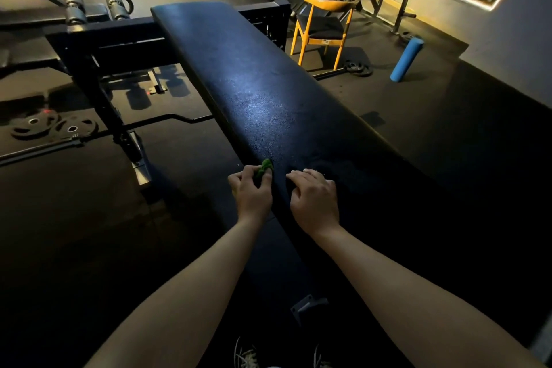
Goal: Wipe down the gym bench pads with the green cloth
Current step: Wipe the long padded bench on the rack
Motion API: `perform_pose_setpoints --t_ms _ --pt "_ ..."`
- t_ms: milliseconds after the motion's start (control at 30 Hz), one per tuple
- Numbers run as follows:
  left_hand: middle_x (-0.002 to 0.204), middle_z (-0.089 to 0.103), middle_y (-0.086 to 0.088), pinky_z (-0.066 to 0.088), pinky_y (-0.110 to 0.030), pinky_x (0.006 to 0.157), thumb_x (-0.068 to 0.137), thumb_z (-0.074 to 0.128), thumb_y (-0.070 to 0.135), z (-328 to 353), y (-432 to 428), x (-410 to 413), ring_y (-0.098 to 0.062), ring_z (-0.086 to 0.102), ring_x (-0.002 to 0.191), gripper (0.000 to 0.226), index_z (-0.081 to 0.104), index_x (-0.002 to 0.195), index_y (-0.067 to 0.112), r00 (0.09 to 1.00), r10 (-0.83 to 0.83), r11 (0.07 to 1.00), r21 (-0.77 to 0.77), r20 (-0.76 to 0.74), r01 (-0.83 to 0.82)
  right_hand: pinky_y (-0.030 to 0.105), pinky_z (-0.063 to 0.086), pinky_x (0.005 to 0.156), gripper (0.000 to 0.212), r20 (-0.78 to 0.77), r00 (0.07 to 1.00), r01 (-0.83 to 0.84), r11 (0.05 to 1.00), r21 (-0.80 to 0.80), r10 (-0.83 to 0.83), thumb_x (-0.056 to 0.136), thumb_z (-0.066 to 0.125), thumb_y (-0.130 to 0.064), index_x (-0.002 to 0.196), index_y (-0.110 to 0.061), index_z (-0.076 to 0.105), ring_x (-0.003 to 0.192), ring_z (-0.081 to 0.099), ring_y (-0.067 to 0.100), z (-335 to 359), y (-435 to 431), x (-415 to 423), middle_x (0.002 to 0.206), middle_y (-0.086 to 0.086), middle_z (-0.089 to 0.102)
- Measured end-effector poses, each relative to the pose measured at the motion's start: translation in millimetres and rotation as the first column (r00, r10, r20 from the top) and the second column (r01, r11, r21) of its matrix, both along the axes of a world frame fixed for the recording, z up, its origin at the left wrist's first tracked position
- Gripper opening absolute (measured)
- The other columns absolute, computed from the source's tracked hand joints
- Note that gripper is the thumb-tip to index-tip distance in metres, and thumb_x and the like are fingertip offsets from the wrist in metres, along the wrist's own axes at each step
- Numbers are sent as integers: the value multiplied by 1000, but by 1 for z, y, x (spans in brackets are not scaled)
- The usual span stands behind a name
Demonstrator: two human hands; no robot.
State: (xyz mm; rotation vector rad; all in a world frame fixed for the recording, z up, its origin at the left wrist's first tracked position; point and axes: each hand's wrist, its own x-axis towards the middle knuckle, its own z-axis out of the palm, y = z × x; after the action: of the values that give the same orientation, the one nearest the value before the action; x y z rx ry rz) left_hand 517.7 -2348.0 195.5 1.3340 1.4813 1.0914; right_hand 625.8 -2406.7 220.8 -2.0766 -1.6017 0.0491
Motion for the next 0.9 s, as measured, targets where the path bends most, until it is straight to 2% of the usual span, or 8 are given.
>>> perform_pose_setpoints --t_ms 133,233,367,533,633,767,900 --pt "108 35 -4 34 -14 93 93 69 22 -1 -16 1 -18 48 97 12 64 101 13 1000 10 1000 -14 -29 -10 41 42 91 40 -43 999 -9 1000 -4 9 79 45 -19 106 -21 74 119 61 21 4 0 2 114 -2 72" --pt "106 35 -3 34 -13 91 93 69 21 0 -30 6 -17 49 95 12 64 100 12 999 26 1000 -15 -36 -27 40 40 93 43 -38 997 -75 996 -40 73 82 42 -20 113 -20 72 127 56 21 7 -1 7 121 0 70" --pt "106 37 -3 42 -25 97 94 68 22 1 -55 15 -18 51 94 12 64 100 14 997 68 997 -28 -44 -69 37 34 105 38 -4 979 -199 963 -179 202 95 45 -18 129 -25 62 142 39 14 10 -7 24 146 -7 52" --pt "108 40 -6 48 -40 99 94 67 25 2 -86 29 -21 53 95 8 60 94 21 989 143 989 -28 -48 -144 32 26 115 39 -102 953 -300 937 -178 286 100 44 -21 137 -21 55 146 31 15 7 -26 36 153 -1 43" --pt "108 41 -5 49 -43 98 95 66 26 5 -106 36 -20 53 94 9 58 93 23 983 180 983 -37 -31 -181 32 25 115 36 -140 928 -363 924 -120 346 99 47 -19 133 -15 57 143 33 21 6 -35 41 147 5 49" --pt "111 44 -7 50 -43 95 95 64 29 8 -132 47 -23 56 96 13 59 94 17 972 231 971 -55 -45 -233 34 36 104 29 -153 912 -390 920 -38 380 91 51 -14 117 -12 64 125 46 23 8 -40 43 124 5 59" --pt "114 44 -7 42 -29 87 97 62 25 13 -148 49 -20 53 98 11 58 98 15 969 230 970 -55 -89 -235 34 38 101 29 -205 891 -417 909 -10 406 88 52 -10 114 -13 65 117 50 24 4 -41 44 118 6 61"
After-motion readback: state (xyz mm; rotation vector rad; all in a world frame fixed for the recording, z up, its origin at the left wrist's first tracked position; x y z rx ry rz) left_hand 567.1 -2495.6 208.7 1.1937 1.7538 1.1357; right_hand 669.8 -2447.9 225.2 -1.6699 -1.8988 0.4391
